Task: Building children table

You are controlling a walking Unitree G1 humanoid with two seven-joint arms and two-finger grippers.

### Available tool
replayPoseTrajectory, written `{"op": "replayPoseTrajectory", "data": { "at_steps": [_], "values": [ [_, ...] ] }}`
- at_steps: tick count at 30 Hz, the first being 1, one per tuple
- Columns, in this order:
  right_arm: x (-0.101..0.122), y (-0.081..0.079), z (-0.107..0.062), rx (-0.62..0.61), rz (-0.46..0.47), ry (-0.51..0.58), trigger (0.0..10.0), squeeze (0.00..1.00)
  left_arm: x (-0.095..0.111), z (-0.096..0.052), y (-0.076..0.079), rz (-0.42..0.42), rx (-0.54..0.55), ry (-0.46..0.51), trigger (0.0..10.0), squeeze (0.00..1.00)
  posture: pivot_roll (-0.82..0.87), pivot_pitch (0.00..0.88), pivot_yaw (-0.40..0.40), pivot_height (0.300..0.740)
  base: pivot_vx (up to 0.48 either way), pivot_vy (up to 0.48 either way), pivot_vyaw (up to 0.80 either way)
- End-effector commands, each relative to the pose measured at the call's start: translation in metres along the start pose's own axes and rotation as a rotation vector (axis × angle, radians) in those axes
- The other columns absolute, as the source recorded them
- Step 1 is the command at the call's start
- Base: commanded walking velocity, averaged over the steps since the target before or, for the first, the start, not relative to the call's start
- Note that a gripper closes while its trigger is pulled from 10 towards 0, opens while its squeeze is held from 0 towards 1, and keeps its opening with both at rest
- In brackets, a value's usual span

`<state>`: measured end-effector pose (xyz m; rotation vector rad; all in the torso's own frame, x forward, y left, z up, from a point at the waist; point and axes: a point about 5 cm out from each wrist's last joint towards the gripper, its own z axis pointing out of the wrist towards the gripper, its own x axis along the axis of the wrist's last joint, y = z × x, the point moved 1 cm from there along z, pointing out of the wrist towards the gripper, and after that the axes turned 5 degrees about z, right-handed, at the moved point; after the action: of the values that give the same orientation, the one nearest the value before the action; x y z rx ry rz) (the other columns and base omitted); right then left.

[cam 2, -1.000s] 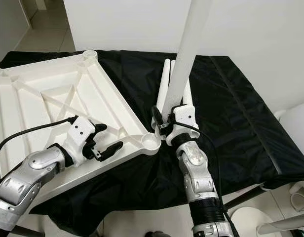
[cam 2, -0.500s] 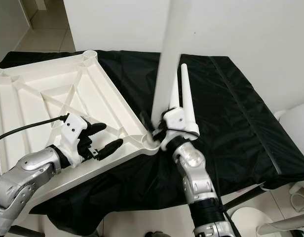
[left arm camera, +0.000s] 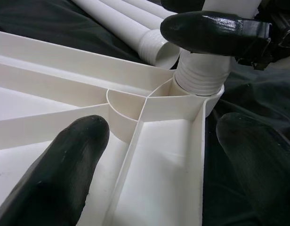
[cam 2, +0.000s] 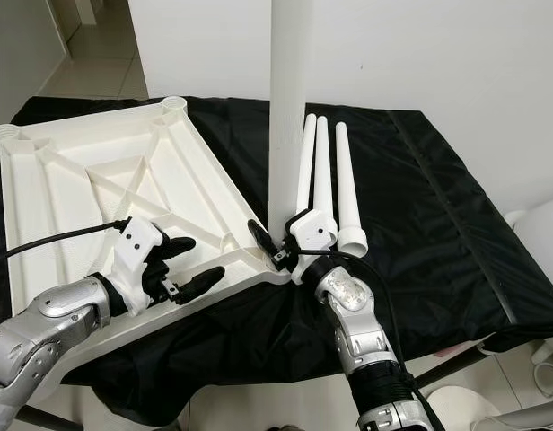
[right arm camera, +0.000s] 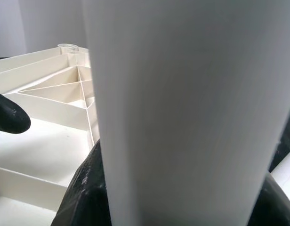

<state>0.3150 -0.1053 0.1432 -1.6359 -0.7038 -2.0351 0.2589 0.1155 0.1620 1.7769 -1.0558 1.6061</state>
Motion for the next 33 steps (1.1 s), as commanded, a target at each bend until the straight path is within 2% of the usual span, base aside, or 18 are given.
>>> {"op": "replayPoseTrajectory", "data": {
  "at_steps": [1,8,10,21,24,33],
  "values": [
    [-0.034,0.003,-0.016,-0.010,0.050,-0.155,10.0,0.00,0.005,0.000,0.013,0.007,-0.178,0.012,10.0,0.00,0.11,0.088,-0.036,0.740,0.000,0.000,0.00],
    [-0.037,0.003,-0.013,-0.005,0.094,-0.146,10.0,0.00,0.008,0.001,0.013,0.006,-0.176,0.014,10.0,0.00,0.11,0.089,-0.034,0.740,0.000,0.000,0.00],
    [-0.042,0.008,-0.008,-0.086,0.201,-0.147,10.0,0.00,0.010,0.001,0.012,0.010,-0.168,0.023,10.0,0.00,0.11,0.090,-0.034,0.740,0.000,0.000,0.00],
    [-0.048,0.008,-0.002,-0.153,0.278,-0.147,10.0,0.00,0.011,0.002,0.010,0.017,-0.150,0.028,10.0,0.00,0.12,0.089,-0.040,0.740,0.000,0.000,0.00],
    [-0.053,0.008,-0.004,-0.196,0.329,-0.147,10.0,0.00,0.012,0.002,0.010,0.017,-0.143,0.029,10.0,0.00,0.12,0.091,-0.043,0.740,0.000,0.000,0.00],
    [-0.052,0.002,-0.001,-0.224,0.319,-0.121,10.0,0.00,0.012,0.003,0.009,0.020,-0.140,0.032,10.0,0.00,0.11,0.090,-0.041,0.740,0.000,0.000,0.00]
  ]
}}
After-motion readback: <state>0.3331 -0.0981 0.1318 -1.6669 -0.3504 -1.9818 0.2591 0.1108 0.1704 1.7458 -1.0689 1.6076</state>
